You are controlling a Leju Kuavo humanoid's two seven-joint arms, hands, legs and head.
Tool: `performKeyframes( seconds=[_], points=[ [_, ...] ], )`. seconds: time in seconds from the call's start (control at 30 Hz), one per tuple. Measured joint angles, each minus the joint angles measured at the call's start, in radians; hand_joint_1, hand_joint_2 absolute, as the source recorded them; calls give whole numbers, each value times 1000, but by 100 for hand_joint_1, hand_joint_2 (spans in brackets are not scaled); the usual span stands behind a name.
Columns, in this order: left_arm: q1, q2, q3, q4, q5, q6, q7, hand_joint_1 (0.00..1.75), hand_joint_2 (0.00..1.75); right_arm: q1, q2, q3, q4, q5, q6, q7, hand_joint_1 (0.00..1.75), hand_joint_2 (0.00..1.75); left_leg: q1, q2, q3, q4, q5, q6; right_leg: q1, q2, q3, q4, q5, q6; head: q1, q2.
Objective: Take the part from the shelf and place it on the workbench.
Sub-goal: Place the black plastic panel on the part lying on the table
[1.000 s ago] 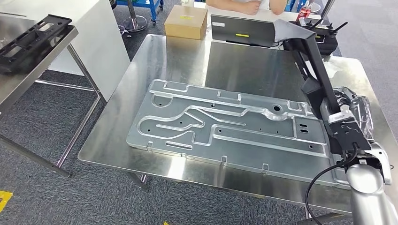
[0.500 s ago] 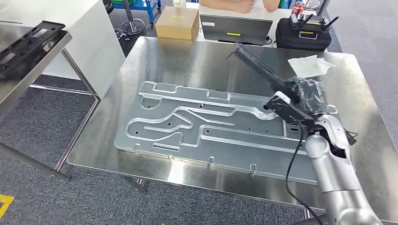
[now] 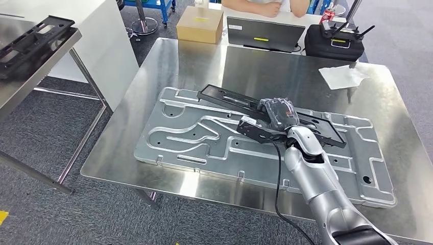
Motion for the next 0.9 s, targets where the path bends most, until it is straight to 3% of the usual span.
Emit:
performKeyframes(
  seconds=[0.03, 0.07, 0.1, 0.17, 0.23, 0.33, 0.4, 0.47, 0.5, 0.53, 0.57, 0.6, 0.67, 0.7, 0.83, 0.9],
  points=[
    [1, 0, 0, 0, 0, 0, 0, 0, 0, -1, 4, 3, 8, 1, 0, 0, 175, 175, 0, -1, 0, 1, 0, 0, 0, 0, 0, 1, 11, -1, 0, 0],
    [1, 0, 0, 0, 0, -1, 0, 0, 0, -3, 7, 6, 14, 1, 0, 1, 175, 175, -1, -2, 1, 3, -1, -1, 2, 0, 21, -42, 40, -5, 0, 0],
    [1, -1, 0, 0, 0, -1, 0, 0, 0, -8, 10, 8, 19, 2, 0, 1, 175, 175, -1, -3, 2, 4, -2, -2, 5, 0, 56, -112, 75, -13, 0, 0],
    [1, -5, 0, 1, 1, -1, -1, 0, 0, -19, 17, 11, 26, 4, 2, -2, 175, 175, -4, -3, 1, 6, -5, -8, 13, -2, 120, -241, 120, -28, 0, 0],
    [1, -8, 0, 2, 4, 1, -1, 0, 0, -27, 32, 13, 35, 12, 7, -11, 175, 175, -4, -1, 1, 6, -6, -18, 20, -2, 137, -279, 124, -36, 0, 0],
    [1, -8, 0, 2, 9, 9, -1, 0, 0, -32, 65, 23, 56, 31, 15, -19, 175, 175, -2, 2, 2, 13, -16, -36, 14, -1, 144, -295, 134, -48, 0, 0],
    [1, -8, 0, 2, 13, 16, 0, 0, 0, -36, 91, 33, 71, 42, 16, -19, 175, 175, 2, 1, -31, 91, -65, -46, 8, -2, 147, -303, 139, -55, 0, 0],
    [1, -9, 0, 2, 17, 23, 3, 0, 0, -37, 109, 43, 90, 53, 16, -17, 175, 175, 5, 1, -90, 223, -128, -55, 8, -2, 147, -303, 139, -59, 0, 0],
    [2, -9, 1, 2, 19, 27, 4, 0, 0, -37, 115, 46, 101, 58, 15, -16, 131, 175, 8, 1, -111, 268, -141, -59, 8, -2, 147, -303, 139, -58, 0, 0],
    [2, -9, 1, 2, 20, 31, 6, 0, 0, -36, 119, 48, 112, 63, 14, -16, 87, 175, 10, 1, -114, 275, -133, -62, 8, -2, 147, -302, 139, -58, 0, 0],
    [2, -9, 1, 2, 20, 34, 7, 0, 0, -35, 122, 49, 122, 66, 13, -16, 44, 175, 12, 1, -100, 247, -110, -63, 7, -2, 147, -301, 138, -57, 0, 0],
    [2, -9, 1, 2, 19, 37, 9, 0, 0, -35, 124, 49, 131, 68, 12, -17, 0, 175, 14, 2, -67, 182, -75, -64, 6, -2, 147, -299, 137, -55, 0, 0],
    [1, -9, 1, 2, 17, 39, 12, 0, 0, -35, 130, 49, 146, 68, 10, -23, 0, 175, 14, 1, -4, 54, -28, -59, 7, 0, 144, -292, 135, -45, 0, 0],
    [1, -9, 1, 2, 17, 40, 12, 0, 0, -34, 133, 49, 153, 69, 9, -26, 0, 175, 12, 0, 14, 16, -18, -53, 8, 0, 143, -289, 134, -39, 0, 0],
    [2, -9, 1, 2, 27, 40, -1, 0, 0, -26, 137, 49, 175, 74, 6, -34, 0, 175, 8, -4, 15, -1, -9, -25, 7, 0, 136, -282, 129, -15, 0, 0],
    [1, -10, 1, 2, 31, 39, -5, 0, 0, -24, 137, 48, 183, 74, 4, -39, 0, 175, 10, -3, 15, -7, -4, -12, 5, -1, 105, -215, 85, -7, 0, 0]
  ],
)
